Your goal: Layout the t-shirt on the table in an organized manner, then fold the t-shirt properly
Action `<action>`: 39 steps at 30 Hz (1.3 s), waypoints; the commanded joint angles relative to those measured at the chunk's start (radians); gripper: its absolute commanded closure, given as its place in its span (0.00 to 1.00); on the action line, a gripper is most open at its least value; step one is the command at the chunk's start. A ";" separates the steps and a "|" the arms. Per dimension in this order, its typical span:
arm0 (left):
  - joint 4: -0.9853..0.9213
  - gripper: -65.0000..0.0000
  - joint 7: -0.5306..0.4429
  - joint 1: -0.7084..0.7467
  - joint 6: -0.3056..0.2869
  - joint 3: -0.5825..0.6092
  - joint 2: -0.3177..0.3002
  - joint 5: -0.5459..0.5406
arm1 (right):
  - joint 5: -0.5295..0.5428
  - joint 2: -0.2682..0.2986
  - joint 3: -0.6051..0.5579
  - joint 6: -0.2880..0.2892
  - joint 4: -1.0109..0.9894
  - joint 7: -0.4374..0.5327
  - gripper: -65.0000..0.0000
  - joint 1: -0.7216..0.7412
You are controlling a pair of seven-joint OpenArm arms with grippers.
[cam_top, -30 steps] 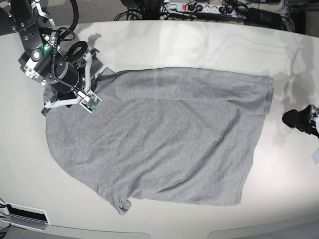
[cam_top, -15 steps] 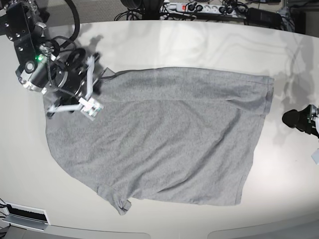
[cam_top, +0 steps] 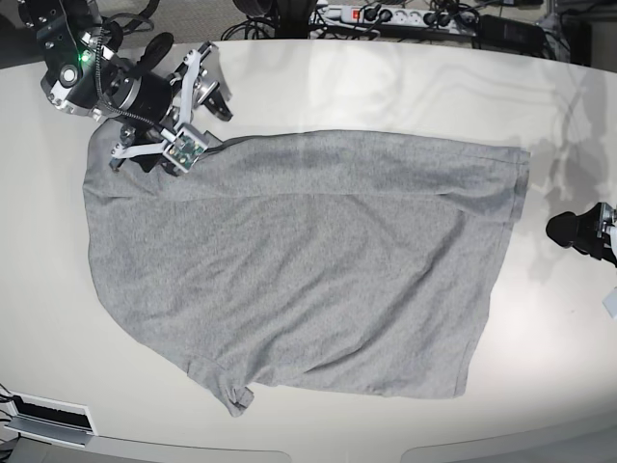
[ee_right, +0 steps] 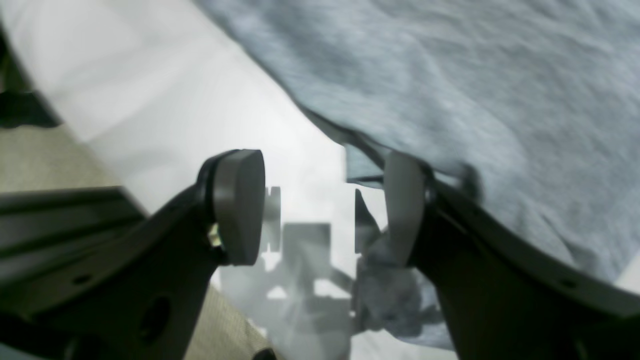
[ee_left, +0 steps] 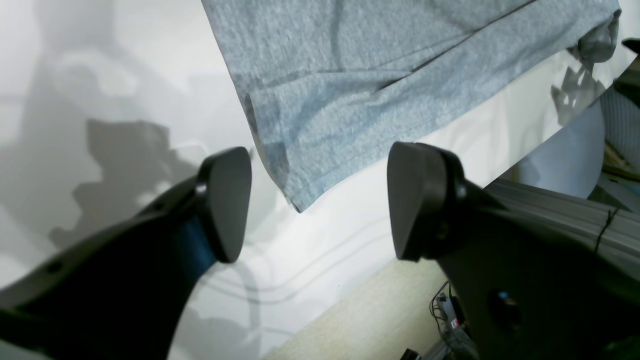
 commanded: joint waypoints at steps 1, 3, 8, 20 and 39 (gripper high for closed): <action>0.012 0.33 -0.008 -0.020 -0.003 -0.013 -0.028 -0.016 | 0.006 0.009 0.005 -0.009 0.010 0.028 0.40 0.007; 0.012 0.33 -0.008 -0.020 -0.003 -0.013 -0.028 -0.016 | 0.005 0.003 0.005 -0.010 -0.011 0.049 0.40 0.007; 0.012 0.33 -0.008 -0.020 -0.003 -0.013 -0.028 -0.017 | -0.044 -0.065 0.005 0.010 -0.113 0.055 0.40 0.028; 0.012 0.33 -0.008 -0.020 -0.003 -0.013 -0.028 -0.016 | -0.101 -0.140 0.005 -0.015 -0.362 0.059 0.41 0.153; 0.012 0.33 -0.008 -0.020 -0.011 -0.013 -0.028 -0.016 | -0.092 -0.140 0.005 0.048 -0.344 -0.173 1.00 0.195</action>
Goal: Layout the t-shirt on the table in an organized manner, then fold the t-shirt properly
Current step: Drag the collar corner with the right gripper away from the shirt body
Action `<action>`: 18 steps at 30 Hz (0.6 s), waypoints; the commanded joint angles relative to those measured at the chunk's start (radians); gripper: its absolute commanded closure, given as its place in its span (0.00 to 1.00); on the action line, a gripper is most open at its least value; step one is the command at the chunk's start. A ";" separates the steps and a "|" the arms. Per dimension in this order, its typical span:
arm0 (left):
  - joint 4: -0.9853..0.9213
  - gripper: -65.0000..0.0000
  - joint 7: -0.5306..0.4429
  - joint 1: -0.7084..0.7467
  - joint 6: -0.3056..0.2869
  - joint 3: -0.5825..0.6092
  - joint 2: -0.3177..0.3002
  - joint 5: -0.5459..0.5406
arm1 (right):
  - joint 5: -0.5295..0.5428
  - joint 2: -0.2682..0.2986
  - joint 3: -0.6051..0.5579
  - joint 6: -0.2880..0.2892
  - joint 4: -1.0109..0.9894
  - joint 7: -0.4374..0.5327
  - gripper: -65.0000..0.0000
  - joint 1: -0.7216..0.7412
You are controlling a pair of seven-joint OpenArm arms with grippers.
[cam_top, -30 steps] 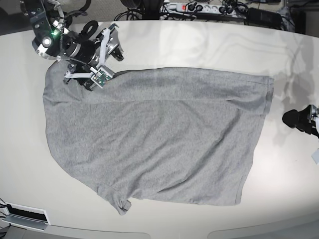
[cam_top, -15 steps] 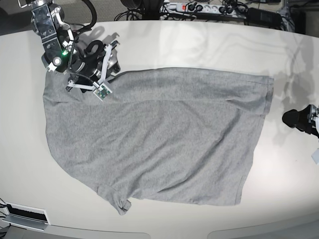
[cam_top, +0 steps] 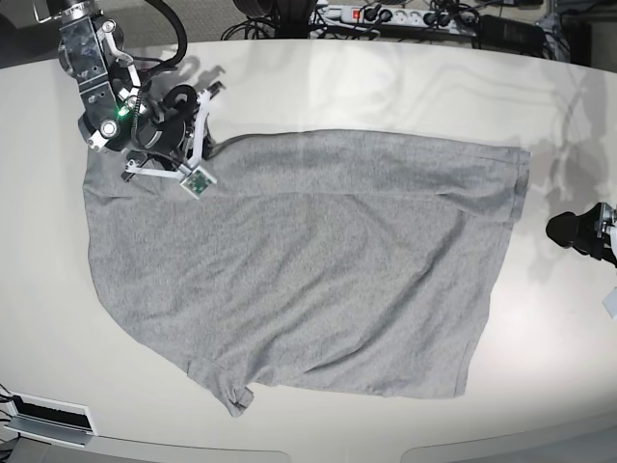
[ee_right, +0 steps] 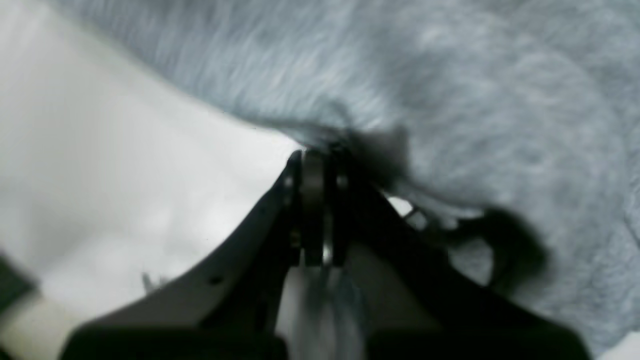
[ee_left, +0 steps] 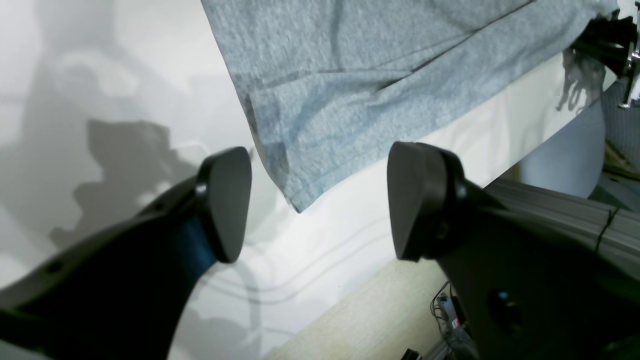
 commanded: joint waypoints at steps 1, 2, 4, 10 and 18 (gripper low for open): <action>0.012 0.33 -0.008 -0.020 -0.006 -0.013 -0.029 -0.016 | 0.006 0.007 0.004 0.005 0.047 -0.029 1.00 0.004; 0.012 0.33 -0.008 -0.020 -0.006 -0.013 -0.029 -0.016 | 0.009 0.008 0.004 0.005 0.080 -0.068 1.00 0.002; 0.012 0.33 -0.008 -0.020 -0.006 -0.013 -0.029 -0.016 | 0.056 0.014 0.004 0.018 0.149 -0.144 1.00 -0.008; 0.012 0.33 -0.008 -0.020 -0.006 -0.013 -0.029 -0.016 | 0.346 0.058 0.004 0.087 0.303 -0.330 1.00 -0.059; 0.012 0.33 -0.008 -0.020 -0.006 -0.013 -0.029 -0.016 | 0.680 0.151 0.004 0.171 0.371 -0.466 1.00 -0.125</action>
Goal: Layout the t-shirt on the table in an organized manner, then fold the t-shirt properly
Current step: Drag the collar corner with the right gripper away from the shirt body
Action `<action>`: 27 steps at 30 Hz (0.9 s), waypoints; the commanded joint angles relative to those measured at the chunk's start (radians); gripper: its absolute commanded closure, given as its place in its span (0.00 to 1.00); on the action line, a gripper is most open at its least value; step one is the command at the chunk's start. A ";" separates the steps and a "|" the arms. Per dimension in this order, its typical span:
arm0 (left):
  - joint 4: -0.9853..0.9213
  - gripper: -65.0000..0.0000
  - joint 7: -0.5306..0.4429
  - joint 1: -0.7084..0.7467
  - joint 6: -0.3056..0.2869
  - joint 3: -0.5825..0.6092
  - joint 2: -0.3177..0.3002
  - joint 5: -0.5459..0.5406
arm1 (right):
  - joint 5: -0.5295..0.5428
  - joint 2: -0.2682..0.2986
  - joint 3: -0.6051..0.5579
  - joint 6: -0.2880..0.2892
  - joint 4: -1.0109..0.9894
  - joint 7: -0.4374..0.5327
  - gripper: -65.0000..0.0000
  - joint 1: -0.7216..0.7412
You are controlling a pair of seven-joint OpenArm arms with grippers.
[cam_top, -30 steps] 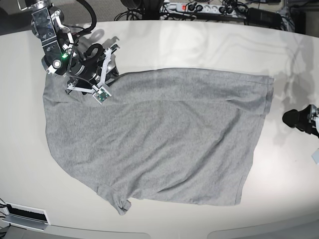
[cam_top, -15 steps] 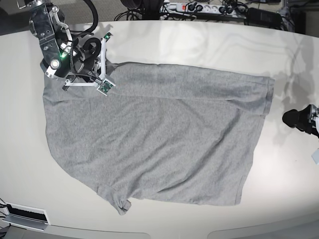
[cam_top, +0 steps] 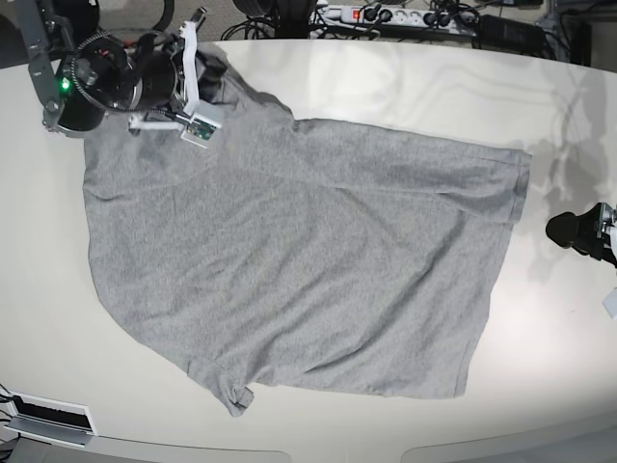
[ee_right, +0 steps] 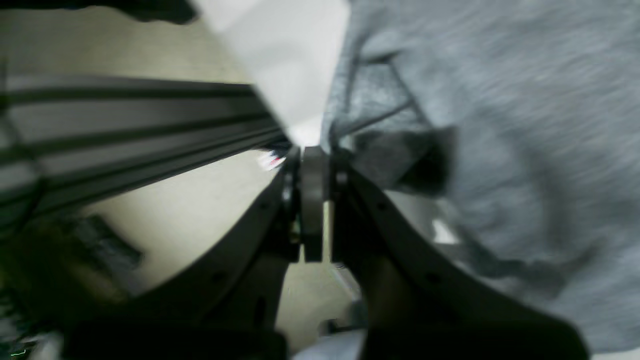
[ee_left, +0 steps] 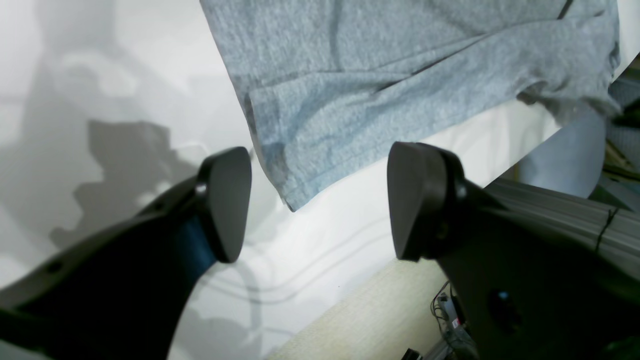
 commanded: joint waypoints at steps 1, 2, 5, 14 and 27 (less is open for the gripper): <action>0.012 0.33 -0.008 -0.020 -0.006 -0.013 -0.028 -0.016 | 0.064 0.016 0.005 0.014 0.020 0.010 1.00 -0.001; 0.013 0.33 -0.008 -0.020 -0.006 -0.013 -0.028 -0.016 | 0.111 0.023 0.005 0.020 0.020 0.010 1.00 -0.004; 0.013 0.33 -0.008 -0.020 -0.006 -0.013 -0.028 -0.018 | 0.262 0.043 0.005 0.024 0.020 0.010 1.00 -0.007; 0.013 0.33 -0.008 -0.020 -0.006 -0.013 -0.028 -0.024 | 0.417 0.032 0.005 0.043 0.020 0.010 0.68 -0.006; 0.013 0.33 -0.008 -0.020 -0.006 -0.013 -0.028 -0.024 | 0.007 0.087 0.161 0.001 0.019 0.085 0.47 0.089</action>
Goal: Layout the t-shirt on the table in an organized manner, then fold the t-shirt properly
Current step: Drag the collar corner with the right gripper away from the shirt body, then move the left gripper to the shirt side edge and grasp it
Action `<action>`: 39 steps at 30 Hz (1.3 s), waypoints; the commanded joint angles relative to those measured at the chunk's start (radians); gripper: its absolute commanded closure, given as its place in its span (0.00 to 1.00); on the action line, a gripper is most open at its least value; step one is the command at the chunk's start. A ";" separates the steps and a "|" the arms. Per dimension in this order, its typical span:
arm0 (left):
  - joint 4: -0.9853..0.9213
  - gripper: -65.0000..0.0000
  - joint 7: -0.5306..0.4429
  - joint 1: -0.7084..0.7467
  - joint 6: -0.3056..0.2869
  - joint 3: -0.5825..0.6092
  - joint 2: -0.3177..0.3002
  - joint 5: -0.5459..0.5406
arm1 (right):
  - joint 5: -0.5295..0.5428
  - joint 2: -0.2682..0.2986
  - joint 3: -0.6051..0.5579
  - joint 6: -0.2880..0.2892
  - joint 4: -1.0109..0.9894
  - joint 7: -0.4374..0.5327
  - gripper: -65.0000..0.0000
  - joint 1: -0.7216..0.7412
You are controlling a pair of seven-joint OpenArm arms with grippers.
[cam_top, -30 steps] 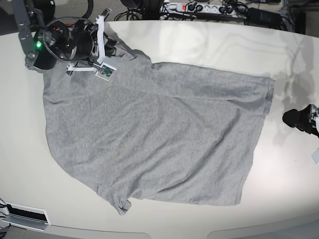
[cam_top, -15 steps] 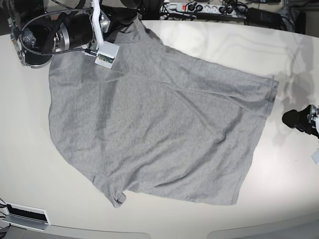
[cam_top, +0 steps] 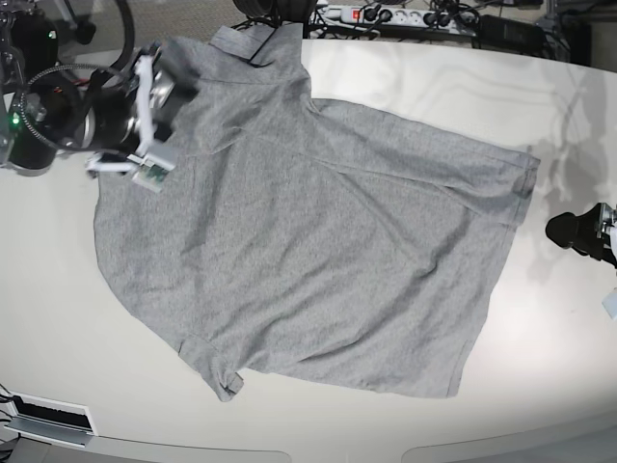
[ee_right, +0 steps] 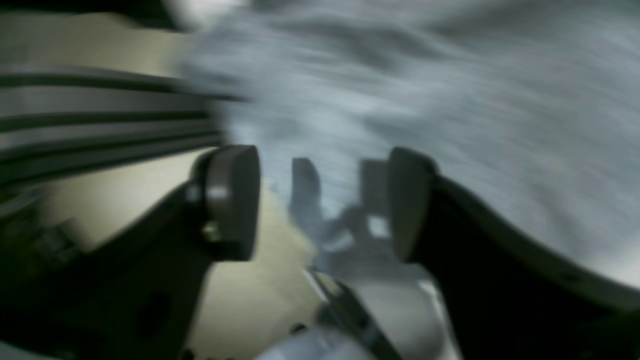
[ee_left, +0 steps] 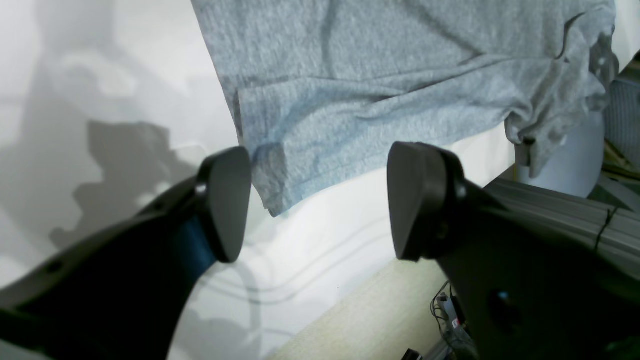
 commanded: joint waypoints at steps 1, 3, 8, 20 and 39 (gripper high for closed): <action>0.013 0.33 -0.007 -0.020 -0.006 -0.013 -0.029 -0.021 | -0.019 0.010 0.020 -0.021 0.015 0.080 0.55 0.005; 0.013 0.33 -0.007 -0.020 -0.006 -0.013 -0.029 -0.021 | -0.124 0.010 0.034 -0.058 0.003 0.207 0.79 -0.004; 0.013 0.33 -0.007 -0.019 -0.006 -0.013 -0.029 -0.021 | -0.193 0.004 0.028 0.030 -0.110 0.344 1.00 -0.005; 0.013 1.00 -0.007 -0.019 -0.023 -0.012 0.055 -0.073 | -0.346 -0.050 0.028 -0.027 -0.332 0.435 1.00 0.005; 0.012 1.00 -0.397 0.083 -0.023 -0.012 0.305 0.571 | -0.405 -0.054 0.028 -0.143 -0.332 0.478 1.00 0.021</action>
